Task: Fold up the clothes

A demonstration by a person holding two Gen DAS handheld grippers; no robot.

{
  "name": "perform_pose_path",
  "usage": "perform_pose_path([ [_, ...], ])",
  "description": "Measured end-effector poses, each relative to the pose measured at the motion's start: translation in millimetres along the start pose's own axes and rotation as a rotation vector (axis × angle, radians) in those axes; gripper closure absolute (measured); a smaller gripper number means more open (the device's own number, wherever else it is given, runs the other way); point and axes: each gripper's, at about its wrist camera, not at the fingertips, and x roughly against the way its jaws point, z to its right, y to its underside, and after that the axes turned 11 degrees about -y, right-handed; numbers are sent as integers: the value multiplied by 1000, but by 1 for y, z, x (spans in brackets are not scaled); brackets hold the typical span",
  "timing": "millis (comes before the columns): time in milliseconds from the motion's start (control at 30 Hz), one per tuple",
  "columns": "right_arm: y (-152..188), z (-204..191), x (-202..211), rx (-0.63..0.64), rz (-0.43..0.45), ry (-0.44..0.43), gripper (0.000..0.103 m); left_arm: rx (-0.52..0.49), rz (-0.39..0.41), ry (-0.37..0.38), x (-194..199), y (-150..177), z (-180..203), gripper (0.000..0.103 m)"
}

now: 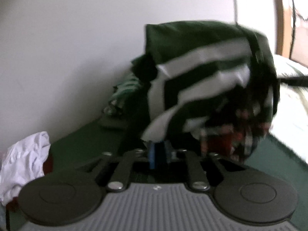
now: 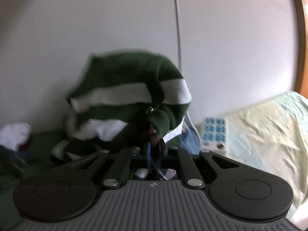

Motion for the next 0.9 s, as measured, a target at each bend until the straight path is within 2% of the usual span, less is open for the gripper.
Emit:
perform_pose_path([
  [33,-4,-5,12,5,25,-30,95,-35,16,-19,0,1,8,58],
  [67,-8,-10,25,10,50,-61,96,-72,49,-42,2,1,17,42],
  [100,-11,-14,34,21,68,-79,96,-108,81,-63,3,1,26,37],
  [167,-16,-23,50,46,94,-112,96,-171,130,-82,5,-4,41,37],
  [233,-20,-30,65,72,114,-143,96,-210,150,-79,2,-11,53,46],
  [267,-22,-34,72,84,123,-158,96,-221,152,-67,0,-15,57,61],
  [300,-24,-37,79,97,133,-174,96,-224,142,-45,-2,-19,59,82],
  [333,-25,-39,86,97,142,-191,96,-225,129,-25,-5,-20,61,88],
  [467,-24,-45,105,84,154,-229,97,-233,154,-8,9,-9,70,93],
  [533,-20,-48,114,83,160,-245,97,-185,164,-19,26,-3,64,94],
  [600,-21,-52,129,80,180,-291,97,-78,168,-17,50,5,43,94],
  [700,-28,-60,158,72,217,-394,97,77,176,-2,97,19,0,94],
  [800,-40,-77,185,93,251,-500,97,166,221,-43,159,30,-44,95],
  [900,-47,-95,208,106,265,-650,96,238,262,-85,224,43,-87,95],
])
